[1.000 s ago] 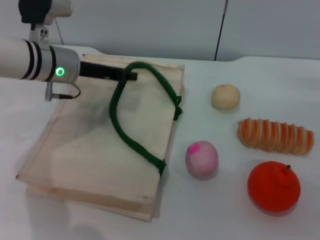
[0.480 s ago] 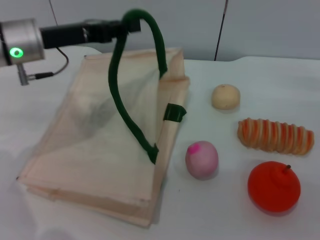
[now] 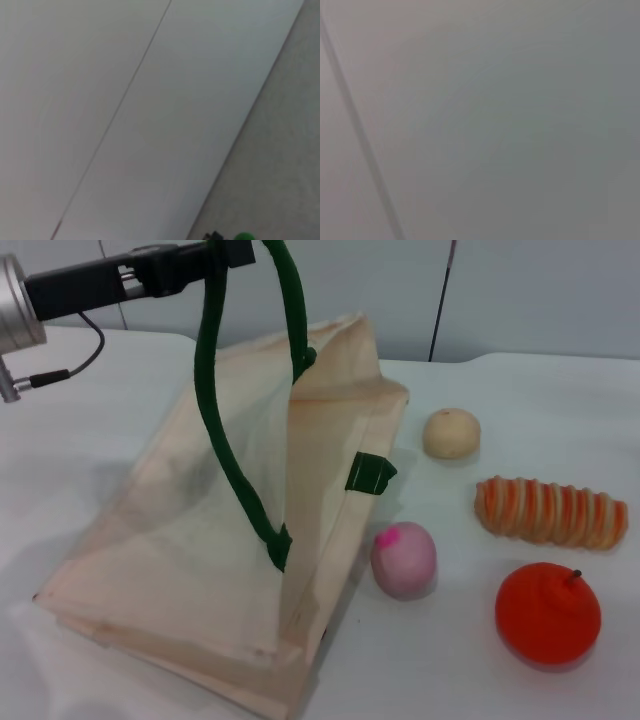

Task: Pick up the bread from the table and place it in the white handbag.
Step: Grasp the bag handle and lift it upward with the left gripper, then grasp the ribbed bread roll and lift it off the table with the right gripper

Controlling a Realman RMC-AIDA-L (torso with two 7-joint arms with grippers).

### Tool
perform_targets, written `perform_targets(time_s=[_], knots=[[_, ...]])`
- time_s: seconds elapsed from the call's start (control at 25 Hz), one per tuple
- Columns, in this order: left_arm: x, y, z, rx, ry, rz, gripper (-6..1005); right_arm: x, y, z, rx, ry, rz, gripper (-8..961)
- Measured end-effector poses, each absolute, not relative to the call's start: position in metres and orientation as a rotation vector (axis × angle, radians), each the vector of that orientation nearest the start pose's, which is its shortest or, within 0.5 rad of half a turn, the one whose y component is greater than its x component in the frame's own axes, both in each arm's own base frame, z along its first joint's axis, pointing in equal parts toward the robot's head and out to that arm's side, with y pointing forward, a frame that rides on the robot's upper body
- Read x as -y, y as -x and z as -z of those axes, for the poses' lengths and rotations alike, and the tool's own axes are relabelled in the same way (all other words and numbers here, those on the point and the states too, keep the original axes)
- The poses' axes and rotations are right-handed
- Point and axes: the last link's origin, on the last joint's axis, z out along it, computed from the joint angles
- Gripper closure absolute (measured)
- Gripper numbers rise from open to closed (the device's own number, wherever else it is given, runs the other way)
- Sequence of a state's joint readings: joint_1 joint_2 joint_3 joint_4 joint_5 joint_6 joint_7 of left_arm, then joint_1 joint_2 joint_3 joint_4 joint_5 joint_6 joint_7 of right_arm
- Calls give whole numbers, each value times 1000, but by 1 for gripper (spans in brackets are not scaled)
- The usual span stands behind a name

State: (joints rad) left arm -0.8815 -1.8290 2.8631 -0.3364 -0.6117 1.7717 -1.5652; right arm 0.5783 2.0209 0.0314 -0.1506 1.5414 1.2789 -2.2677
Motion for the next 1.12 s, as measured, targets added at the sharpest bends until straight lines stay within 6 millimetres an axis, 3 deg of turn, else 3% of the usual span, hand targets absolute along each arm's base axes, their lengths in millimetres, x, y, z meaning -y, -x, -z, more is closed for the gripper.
perform_targets(time_s=[0.24,0.44,0.6,0.84,1.12], knots=[[-400,212,-104,844,2528,1216,889,-377,-301,-56,-706,1931,-1034,65],[-401,210,-104,850,2529,1220,889,-380,-286,-46,-557,2300,-768,65],[-402,210,-107,855,2528,1218,888,-381,-281,-35,-459,2499,-554,65],[-403,210,-108,871,2525,1211,888,-383,-278,-23,-404,2670,-311,64],[-403,211,-108,876,2522,1203,888,-396,-278,-12,-402,2693,-116,64]])
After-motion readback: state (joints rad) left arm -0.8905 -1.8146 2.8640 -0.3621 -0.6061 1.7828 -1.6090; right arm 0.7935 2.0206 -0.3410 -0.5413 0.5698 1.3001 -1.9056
